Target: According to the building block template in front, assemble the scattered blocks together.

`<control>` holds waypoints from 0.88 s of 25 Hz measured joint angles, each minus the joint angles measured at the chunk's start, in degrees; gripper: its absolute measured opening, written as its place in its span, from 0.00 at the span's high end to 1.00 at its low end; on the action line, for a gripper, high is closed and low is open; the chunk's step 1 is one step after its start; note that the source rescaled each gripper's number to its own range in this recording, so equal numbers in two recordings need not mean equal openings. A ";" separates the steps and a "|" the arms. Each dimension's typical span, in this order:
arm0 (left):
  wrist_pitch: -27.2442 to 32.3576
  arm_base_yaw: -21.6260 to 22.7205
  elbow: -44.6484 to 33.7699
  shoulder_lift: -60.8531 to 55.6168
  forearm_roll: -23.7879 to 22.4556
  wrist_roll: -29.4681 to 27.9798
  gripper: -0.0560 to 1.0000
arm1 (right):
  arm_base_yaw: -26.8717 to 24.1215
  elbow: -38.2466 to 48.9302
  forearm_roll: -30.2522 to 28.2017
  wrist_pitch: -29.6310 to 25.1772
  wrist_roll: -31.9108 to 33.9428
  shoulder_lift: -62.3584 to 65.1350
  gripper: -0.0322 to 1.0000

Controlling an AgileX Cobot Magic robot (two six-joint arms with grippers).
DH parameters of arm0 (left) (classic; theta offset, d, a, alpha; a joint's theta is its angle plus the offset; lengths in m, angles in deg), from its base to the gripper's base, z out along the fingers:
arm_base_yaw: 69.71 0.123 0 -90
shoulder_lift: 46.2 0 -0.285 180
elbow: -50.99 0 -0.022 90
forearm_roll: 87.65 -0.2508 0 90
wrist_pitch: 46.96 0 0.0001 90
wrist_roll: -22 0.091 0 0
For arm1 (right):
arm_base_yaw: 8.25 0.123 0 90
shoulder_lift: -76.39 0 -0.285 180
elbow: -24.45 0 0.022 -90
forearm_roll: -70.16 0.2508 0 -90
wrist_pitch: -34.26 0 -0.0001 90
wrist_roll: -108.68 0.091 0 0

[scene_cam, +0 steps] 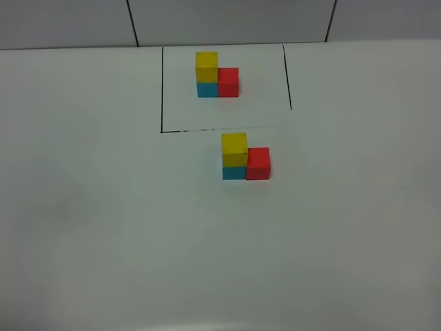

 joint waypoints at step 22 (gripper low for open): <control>0.00 0.00 0.00 0.00 0.00 0.00 0.23 | 0.00 0.00 0.00 0.00 -1.80 0.00 0.27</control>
